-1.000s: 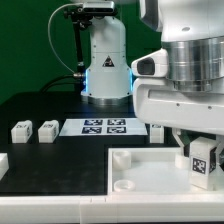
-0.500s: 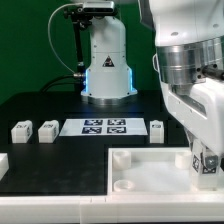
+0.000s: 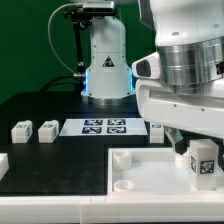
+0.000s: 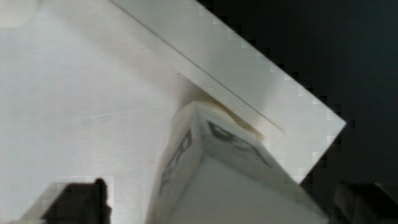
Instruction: Assemble one leg
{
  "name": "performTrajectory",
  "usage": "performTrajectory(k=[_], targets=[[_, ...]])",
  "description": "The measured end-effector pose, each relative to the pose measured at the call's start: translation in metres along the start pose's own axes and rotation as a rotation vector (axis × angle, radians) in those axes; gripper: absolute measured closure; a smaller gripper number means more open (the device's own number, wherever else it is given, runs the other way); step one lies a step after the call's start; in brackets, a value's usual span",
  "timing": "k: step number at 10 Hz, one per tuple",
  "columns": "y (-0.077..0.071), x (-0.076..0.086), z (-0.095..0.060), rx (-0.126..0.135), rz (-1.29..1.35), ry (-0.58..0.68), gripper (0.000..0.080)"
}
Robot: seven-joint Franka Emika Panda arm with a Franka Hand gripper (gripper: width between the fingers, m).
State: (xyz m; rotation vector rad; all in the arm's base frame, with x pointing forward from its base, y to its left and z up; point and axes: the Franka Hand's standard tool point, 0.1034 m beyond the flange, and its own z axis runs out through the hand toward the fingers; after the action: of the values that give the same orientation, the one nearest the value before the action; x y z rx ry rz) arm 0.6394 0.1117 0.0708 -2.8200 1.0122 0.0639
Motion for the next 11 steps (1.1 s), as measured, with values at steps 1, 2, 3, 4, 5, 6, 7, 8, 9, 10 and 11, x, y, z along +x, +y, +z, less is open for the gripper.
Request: performTrajectory(k=[1,2,3,4,5,6,7,8,9,10,11], targets=[[0.0,-0.0001,0.0,-0.002,-0.105,0.001,0.0155],[0.0023,0.0012,0.0004,-0.043,-0.381,0.023,0.015],[0.0014,0.0006,-0.0009,-0.064,-0.573,0.028,0.015],[-0.0008,-0.0015,-0.0013,-0.068,-0.642,0.028,0.015],[0.0,-0.001,-0.0007,-0.067,-0.617,0.027,0.015],[0.0001,-0.001,-0.0006,-0.067,-0.61,0.027,0.0244],[-0.0007,-0.0019,-0.0004,-0.06,-0.506,0.028,0.0428],[-0.0015,-0.0027,-0.0002,-0.055,-0.397,0.029,0.0428],[-0.0016,-0.0029,-0.0001,-0.052,-0.341,0.029,0.0509],[-0.002,-0.0028,-0.0003,-0.047,-0.171,0.032,0.0509],[-0.0028,-0.003,-0.0011,-0.048,0.014,0.038,0.0509]])
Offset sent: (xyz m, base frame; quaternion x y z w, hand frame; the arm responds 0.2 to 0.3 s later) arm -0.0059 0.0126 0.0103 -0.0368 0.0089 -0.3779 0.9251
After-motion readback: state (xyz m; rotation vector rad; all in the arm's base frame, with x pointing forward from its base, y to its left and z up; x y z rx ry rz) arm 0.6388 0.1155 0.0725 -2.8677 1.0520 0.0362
